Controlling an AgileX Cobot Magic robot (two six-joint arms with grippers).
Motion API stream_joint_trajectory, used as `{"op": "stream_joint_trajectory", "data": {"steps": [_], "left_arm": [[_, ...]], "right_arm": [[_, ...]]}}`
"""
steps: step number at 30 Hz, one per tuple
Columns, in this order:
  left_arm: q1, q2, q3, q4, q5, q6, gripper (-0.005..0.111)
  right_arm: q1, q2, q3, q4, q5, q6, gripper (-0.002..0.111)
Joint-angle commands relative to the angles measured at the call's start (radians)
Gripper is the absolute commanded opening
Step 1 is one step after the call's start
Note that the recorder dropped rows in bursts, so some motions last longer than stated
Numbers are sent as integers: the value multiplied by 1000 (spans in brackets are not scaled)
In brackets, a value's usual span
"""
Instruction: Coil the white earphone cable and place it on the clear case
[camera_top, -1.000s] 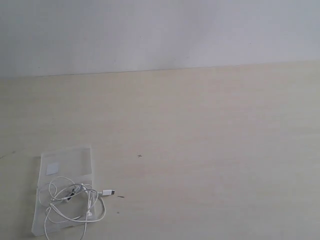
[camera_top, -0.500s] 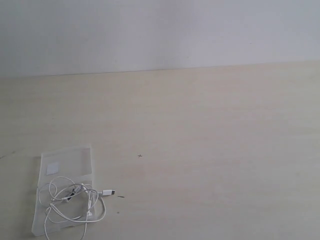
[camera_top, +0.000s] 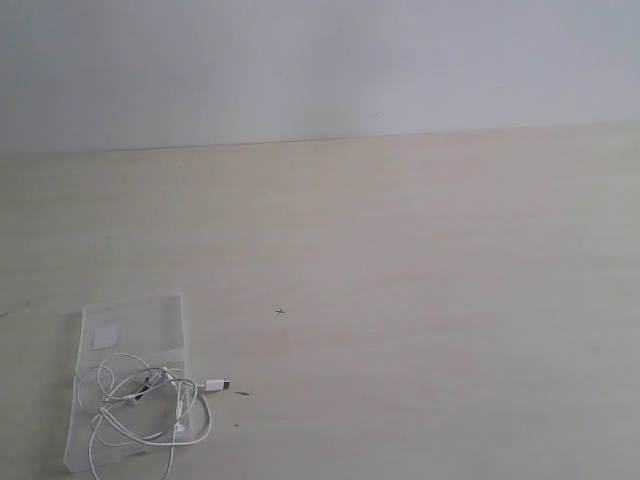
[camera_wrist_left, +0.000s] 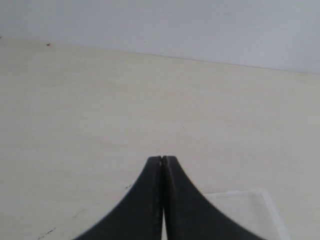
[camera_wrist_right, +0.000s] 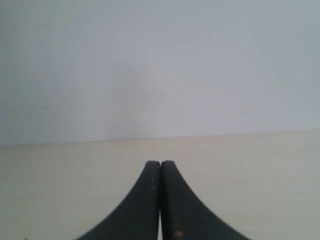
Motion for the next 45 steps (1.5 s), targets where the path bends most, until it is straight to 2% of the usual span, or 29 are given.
{"op": "stream_joint_trajectory", "data": {"steps": [1,5,11,13,20,45], "left_arm": [[-6,-1,2,0,-9,0,0],[-6,-1,2,0,-7,0,0],[-6,-1,2,0,-7,0,0],[-6,-1,2,0,-7,0,0],[-6,-1,2,0,-7,0,0],[-6,-1,2,0,-7,0,0]], "right_arm": [[-8,-38,39,-2,-3,-22,0],[-8,-38,39,87,76,-111,0],[-8,-38,39,293,172,-436,0],[-8,-38,39,321,174,-487,0],[-8,-38,39,407,174,-493,0],[-36,-38,39,405,190,-493,0]]}}
